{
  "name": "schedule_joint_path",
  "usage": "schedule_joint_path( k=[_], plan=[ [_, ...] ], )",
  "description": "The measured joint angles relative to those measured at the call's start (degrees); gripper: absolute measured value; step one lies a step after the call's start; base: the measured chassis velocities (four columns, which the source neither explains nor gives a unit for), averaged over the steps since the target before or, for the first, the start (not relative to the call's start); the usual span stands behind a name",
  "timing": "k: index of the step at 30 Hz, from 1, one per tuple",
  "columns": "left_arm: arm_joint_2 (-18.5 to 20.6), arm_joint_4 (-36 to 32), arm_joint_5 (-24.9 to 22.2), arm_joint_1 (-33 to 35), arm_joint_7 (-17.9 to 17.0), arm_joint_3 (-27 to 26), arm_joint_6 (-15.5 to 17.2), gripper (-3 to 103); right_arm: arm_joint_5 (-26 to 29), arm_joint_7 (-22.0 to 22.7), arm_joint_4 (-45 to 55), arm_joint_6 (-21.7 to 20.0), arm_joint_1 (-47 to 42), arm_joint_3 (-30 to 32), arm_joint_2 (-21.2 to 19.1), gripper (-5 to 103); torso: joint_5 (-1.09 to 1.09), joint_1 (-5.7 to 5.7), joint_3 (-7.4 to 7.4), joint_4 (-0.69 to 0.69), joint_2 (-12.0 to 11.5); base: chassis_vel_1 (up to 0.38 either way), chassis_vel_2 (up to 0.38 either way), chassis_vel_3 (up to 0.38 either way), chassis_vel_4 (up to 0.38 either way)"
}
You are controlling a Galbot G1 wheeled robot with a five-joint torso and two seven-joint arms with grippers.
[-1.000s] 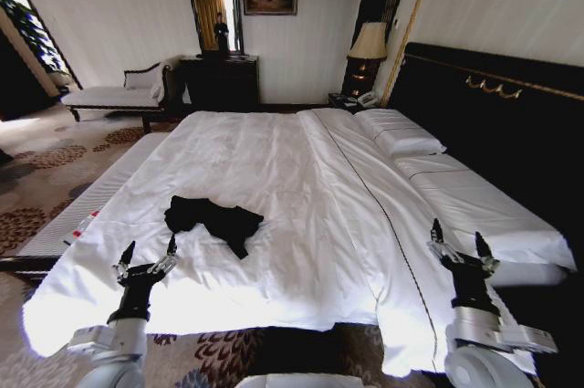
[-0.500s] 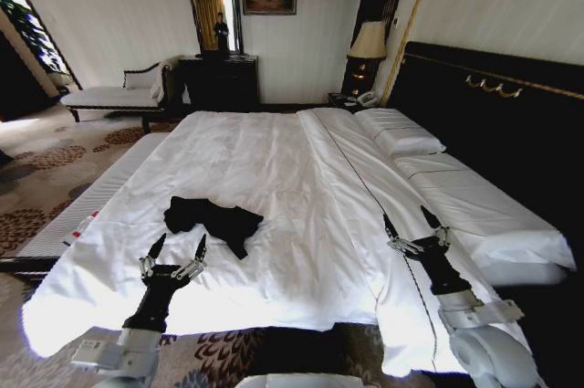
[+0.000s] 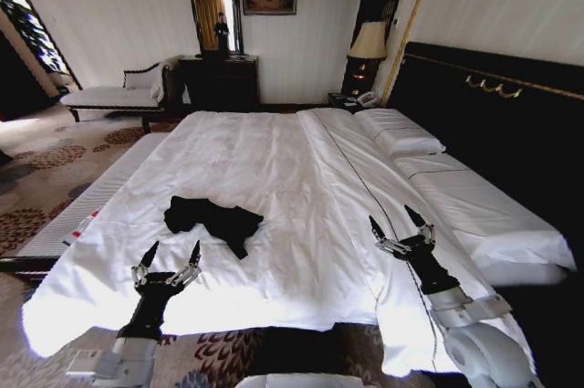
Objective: Fold the clothes on the bed.
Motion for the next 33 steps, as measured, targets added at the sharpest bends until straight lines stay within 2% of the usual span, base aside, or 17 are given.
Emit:
schedule_joint_path(
  k=[5,6,8,11,14,16,20,24,29,30,33],
  plan=[
    [0.3,0.0,-1.6,0.0,-0.1,0.1,1.3,100,3.7,4.1,2.0,-3.5,-0.4,-0.4,-0.2,100,0.00,0.00,0.00,0.00,0.0,0.000,0.000,0.000,0.000],
    [0.4,0.1,-2.0,0.0,-0.1,0.2,1.5,100,6.6,5.4,2.4,-5.0,-0.1,-0.6,-1.4,100,-0.01,0.00,0.00,0.00,0.0,0.000,0.000,0.000,0.000],
    [0.4,0.1,-2.4,0.0,-0.2,0.2,1.7,100,8.6,6.0,2.3,-5.8,0.4,-0.8,-2.6,100,0.00,0.00,0.00,-0.01,0.0,0.000,0.000,0.000,0.000],
    [0.9,0.1,-3.8,-0.8,-0.9,-0.3,2.6,100,13.1,6.1,-1.3,-5.8,4.1,-2.3,-7.0,100,0.01,0.00,0.00,0.02,0.0,0.000,0.000,0.000,0.000],
    [1.2,0.1,-4.5,-1.7,-1.6,-0.9,3.3,100,13.3,6.4,-4.1,-4.9,7.1,-2.9,-9.0,100,0.01,0.00,0.00,0.02,0.0,0.000,0.000,0.000,0.000],
    [1.5,0.1,-4.8,-2.5,-2.3,-1.2,4.2,100,11.5,6.6,-7.1,-4.1,10.2,-3.3,-11.1,100,0.02,0.01,0.01,0.03,0.0,0.000,0.000,0.000,0.000],
    [1.5,0.1,-3.2,-3.0,-2.8,-0.9,4.6,100,8.8,6.6,-8.6,-3.8,12.3,-3.3,-12.5,100,0.01,0.01,0.01,0.02,0.0,0.000,0.000,0.000,0.000],
    [1.1,0.1,-2.5,-3.2,-3.1,-0.8,5.5,100,6.3,6.7,-6.6,-4.0,11.5,-3.0,-11.8,100,-0.01,0.01,0.01,0.02,0.0,0.000,0.000,0.000,0.000],
    [1.9,0.1,-5.8,-5.1,-3.7,-2.4,8.7,100,0.0,4.9,-2.4,-3.6,6.3,-3.3,-5.9,100,-0.01,0.00,0.00,-0.01,0.0,0.000,0.000,0.000,0.000],
    [1.9,0.1,-5.8,-5.1,-3.7,-2.4,8.7,100,0.0,4.9,-2.4,-3.6,6.3,-3.3,-5.9,100,-0.01,0.00,0.00,-0.01,0.0,0.000,0.000,0.000,0.000],
    [1.8,0.1,-6.1,-5.4,-3.6,-1.9,8.8,100,-2.9,3.8,-1.2,-3.3,3.5,-3.8,-1.5,100,-0.01,0.00,0.00,0.01,0.0,0.000,0.000,0.000,0.000]
  ],
)
